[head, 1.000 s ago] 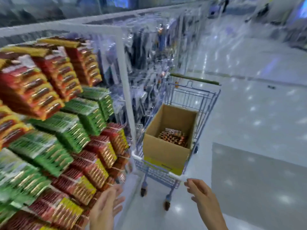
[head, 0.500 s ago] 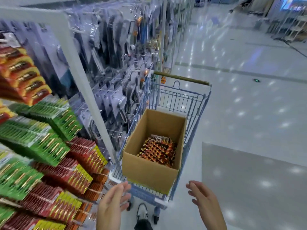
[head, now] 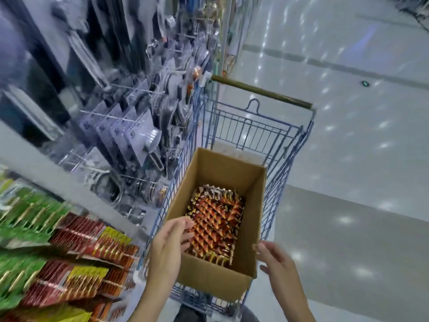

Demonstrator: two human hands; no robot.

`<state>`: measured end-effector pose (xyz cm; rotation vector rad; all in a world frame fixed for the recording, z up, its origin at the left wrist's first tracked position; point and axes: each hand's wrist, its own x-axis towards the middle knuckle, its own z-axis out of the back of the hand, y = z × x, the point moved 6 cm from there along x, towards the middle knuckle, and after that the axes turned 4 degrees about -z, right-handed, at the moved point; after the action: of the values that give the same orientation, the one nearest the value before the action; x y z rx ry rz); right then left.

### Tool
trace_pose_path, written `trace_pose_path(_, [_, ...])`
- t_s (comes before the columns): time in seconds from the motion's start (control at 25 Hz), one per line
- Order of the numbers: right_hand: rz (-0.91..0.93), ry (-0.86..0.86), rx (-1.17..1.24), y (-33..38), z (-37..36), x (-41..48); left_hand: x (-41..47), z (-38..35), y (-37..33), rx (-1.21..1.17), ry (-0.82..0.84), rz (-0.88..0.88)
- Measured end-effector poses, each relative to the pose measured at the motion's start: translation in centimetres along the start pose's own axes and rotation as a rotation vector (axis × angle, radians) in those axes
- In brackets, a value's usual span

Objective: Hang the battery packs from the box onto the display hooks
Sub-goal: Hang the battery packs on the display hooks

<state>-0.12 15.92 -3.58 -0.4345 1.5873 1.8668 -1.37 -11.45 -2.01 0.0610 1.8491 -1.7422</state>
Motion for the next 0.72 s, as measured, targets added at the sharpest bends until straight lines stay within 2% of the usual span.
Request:
trace_pose_path(0.2, [-0.088, 0.008, 0.0, 1.4, -0.1, 4.3, 5.6, -4.4, 3.9, 0.056, 0.009, 0.198])
trace_pose_path(0.32, [-0.107, 0.089, -0.081, 2.6, -0.8, 7.0, 9.7, -7.2, 9.1, 0.006, -0.069, 0.486])
trace_pose_path(0.44, [-0.123, 0.178, -0.163, 3.4, -2.2, 8.9, 13.7, -9.0, 15.1, -0.046, -0.234, 0.734])
trace_pose_path(0.56, [-0.151, 0.233, -0.174, 3.9, -3.1, 10.4, 16.5, -9.7, 19.6, 0.085, -0.379, 0.75])
trace_pose_path(0.72, [-0.148, 0.274, -0.153, 4.5, -3.3, 11.5, 18.3, -10.8, 22.1, 0.161, -0.468, 0.749])
